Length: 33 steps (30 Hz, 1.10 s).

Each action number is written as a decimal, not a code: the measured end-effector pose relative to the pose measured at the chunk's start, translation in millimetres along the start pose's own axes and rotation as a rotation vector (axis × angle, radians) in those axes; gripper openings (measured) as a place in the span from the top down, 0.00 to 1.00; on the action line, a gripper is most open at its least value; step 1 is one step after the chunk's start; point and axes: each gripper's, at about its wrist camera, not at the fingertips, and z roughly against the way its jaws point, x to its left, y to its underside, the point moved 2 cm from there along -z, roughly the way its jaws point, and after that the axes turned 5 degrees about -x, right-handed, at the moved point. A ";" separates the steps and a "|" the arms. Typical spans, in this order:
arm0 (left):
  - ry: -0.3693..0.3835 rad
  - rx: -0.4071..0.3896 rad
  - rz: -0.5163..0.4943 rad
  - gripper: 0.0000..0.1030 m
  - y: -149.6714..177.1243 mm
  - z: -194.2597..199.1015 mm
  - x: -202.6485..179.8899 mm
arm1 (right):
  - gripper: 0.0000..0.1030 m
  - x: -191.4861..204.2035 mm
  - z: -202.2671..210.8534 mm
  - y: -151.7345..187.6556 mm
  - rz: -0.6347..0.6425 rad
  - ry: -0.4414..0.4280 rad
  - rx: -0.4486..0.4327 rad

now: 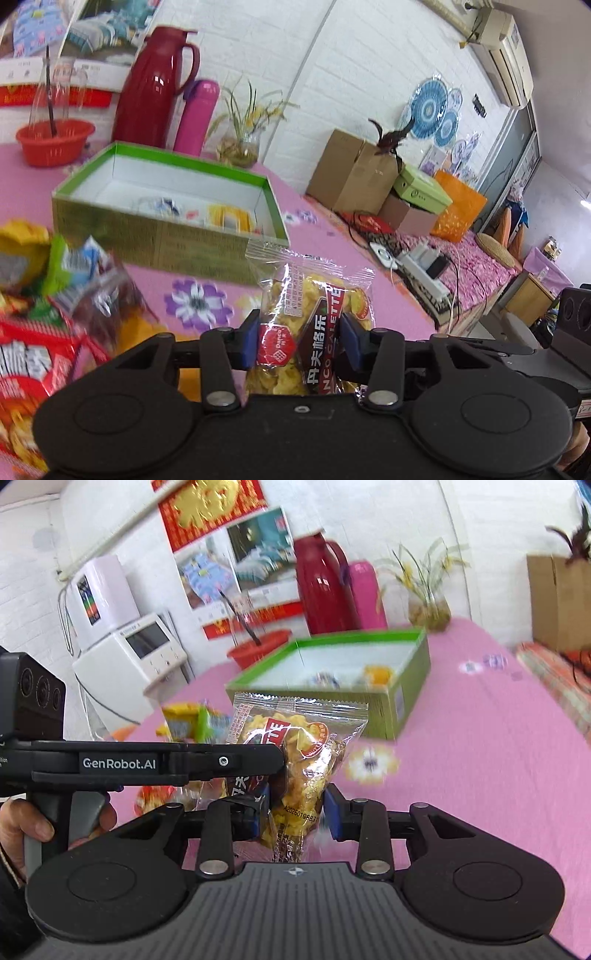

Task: Organize snacks
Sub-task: 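Lift the biscuit bag into the green box and open the left tool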

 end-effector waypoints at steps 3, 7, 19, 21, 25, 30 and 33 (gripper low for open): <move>-0.009 -0.032 -0.006 0.61 -20.2 -2.2 4.1 | 0.45 0.4 -10.8 -16.6 0.032 -0.003 -0.037; -0.022 -0.063 -0.002 0.61 -43.0 -10.3 14.5 | 0.45 -3.9 -30.5 -34.4 0.046 -0.008 -0.072; -0.020 -0.099 0.053 0.62 -99.7 -54.8 69.4 | 0.45 -22.8 -105.5 -78.6 0.067 -0.016 -0.114; -0.025 -0.099 0.060 0.62 -107.2 -64.0 80.7 | 0.45 -27.9 -119.6 -83.9 0.061 -0.022 -0.111; -0.033 -0.090 0.079 0.61 -118.7 -84.6 103.0 | 0.45 -38.4 -147.7 -90.4 0.048 -0.031 -0.099; -0.045 -0.063 0.105 0.61 -124.2 -109.5 128.4 | 0.44 -47.0 -175.7 -89.4 0.050 -0.027 -0.073; -0.077 -0.049 0.145 0.25 -119.9 -119.0 142.7 | 0.38 -46.3 -188.8 -84.9 0.116 0.015 -0.068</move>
